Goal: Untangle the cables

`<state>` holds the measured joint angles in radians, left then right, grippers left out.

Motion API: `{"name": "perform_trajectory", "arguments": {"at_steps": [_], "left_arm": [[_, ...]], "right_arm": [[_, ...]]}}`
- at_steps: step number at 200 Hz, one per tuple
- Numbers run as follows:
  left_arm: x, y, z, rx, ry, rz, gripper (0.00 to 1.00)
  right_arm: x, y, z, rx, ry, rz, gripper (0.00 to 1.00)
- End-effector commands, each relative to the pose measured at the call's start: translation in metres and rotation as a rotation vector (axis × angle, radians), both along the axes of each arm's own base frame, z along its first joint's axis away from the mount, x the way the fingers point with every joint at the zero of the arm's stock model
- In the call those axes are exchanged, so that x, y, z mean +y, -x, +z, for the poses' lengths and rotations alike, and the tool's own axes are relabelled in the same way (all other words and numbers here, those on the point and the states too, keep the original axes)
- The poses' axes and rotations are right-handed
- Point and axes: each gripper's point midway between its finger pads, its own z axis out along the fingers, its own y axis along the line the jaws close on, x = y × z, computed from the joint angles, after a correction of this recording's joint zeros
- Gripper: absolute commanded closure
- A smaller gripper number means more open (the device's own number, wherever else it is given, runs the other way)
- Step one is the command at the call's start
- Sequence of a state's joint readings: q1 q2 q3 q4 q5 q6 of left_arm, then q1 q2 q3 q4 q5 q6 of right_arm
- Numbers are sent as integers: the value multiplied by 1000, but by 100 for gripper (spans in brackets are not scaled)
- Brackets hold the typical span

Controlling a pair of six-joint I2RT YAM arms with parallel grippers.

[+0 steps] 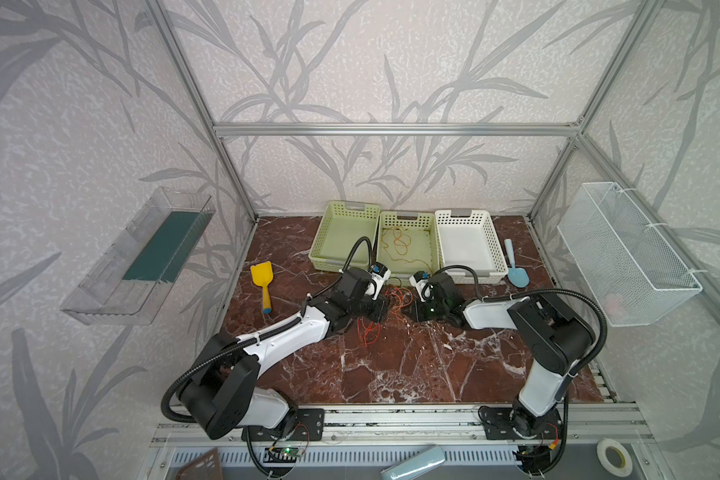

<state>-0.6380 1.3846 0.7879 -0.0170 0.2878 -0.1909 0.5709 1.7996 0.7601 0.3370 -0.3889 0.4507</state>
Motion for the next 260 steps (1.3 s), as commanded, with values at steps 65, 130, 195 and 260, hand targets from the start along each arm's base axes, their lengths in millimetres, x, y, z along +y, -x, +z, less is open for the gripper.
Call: {"name": "perform_trajectory", "arguments": {"at_steps": [65, 130, 195, 260], "left_arm": [[49, -22, 6, -62, -72, 188, 100], [58, -25, -24, 17, -129, 217, 100], [61, -13, -62, 135, -205, 193, 100], [65, -11, -55, 121, -211, 197, 100]], "right_arm": [[-84, -13, 26, -75, 274, -100, 94], [-117, -14, 27, -60, 392, -123, 90], [-134, -9, 26, -52, 420, -219, 84], [-140, 3, 44, -88, 389, -240, 67]]}}
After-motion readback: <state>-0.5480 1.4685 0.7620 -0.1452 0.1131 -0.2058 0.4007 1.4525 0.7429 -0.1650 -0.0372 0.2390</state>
